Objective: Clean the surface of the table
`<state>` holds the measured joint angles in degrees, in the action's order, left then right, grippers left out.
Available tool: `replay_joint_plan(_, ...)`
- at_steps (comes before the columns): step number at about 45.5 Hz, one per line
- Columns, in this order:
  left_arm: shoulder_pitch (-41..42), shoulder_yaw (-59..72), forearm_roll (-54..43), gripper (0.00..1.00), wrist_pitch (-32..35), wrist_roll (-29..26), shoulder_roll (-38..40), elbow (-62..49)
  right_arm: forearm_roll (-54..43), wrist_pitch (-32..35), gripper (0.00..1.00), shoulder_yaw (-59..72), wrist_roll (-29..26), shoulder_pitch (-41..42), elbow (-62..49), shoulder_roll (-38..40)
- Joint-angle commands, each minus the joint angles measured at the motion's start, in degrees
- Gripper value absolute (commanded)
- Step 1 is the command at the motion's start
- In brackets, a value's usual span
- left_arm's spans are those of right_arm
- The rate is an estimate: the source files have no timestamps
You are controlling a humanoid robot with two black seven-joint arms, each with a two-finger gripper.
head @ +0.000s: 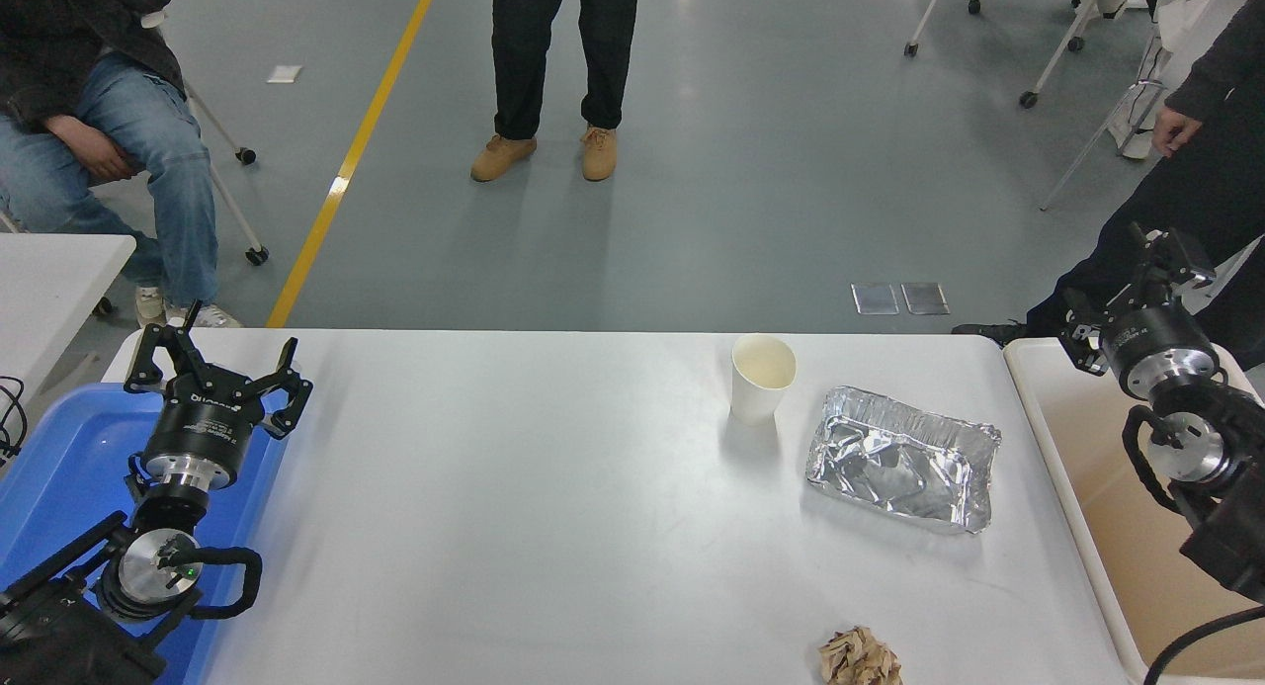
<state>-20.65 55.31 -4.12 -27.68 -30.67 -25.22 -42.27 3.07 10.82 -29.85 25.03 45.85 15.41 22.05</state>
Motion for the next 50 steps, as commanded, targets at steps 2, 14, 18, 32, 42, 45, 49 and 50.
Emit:
replay_joint_plan(2, 0.08, 0.06, -0.01, 0.99, 0.00, 0.00, 0.00, 0.00, 0.00, -0.01, 0.98, -0.12, 0.11, -0.24, -0.03, 0.36)
replay_joint_plan(14, 0.00, 0.06, -0.01, 0.99, 0.00, 0.00, 0.00, 0.00, 0.00, 0.08, 0.98, -0.04, 0.11, -0.59, 0.06, 0.18)
replay_joint_plan(18, 0.00, -0.02, -0.01, 0.99, 0.00, 0.00, 0.00, 0.00, 0.00, 0.08, 0.98, -0.12, 0.11, -0.50, 0.06, 0.09)
replay_joint_plan(32, 0.00, -0.02, -0.01, 0.99, 0.00, 0.00, 0.00, 0.00, 0.00, -0.27, 0.98, 0.31, 0.11, 0.03, -0.12, 0.09)
replay_joint_plan(42, 0.00, -0.02, -0.01, 0.99, 0.00, 0.00, 0.00, 0.00, -0.35, -2.29, 0.98, 1.19, -0.07, 0.29, -0.03, 0.36)
replay_joint_plan(45, 0.00, 0.06, -0.01, 0.99, 0.00, 0.00, 0.00, 0.00, -0.70, -2.12, 0.98, 1.72, -0.07, 0.20, 0.23, 0.36)
replay_joint_plan(49, 0.08, -0.02, -0.01, 0.99, 0.00, 0.00, 0.00, 0.00, -2.54, -1.76, 0.98, 4.88, 0.02, 1.17, 0.41, 0.62)
replay_joint_plan(50, 0.00, -0.02, -0.01, 0.99, 0.00, 0.00, 0.00, 0.00, -2.98, -1.68, 0.98, 5.84, 0.02, 1.52, 0.41, 0.62)
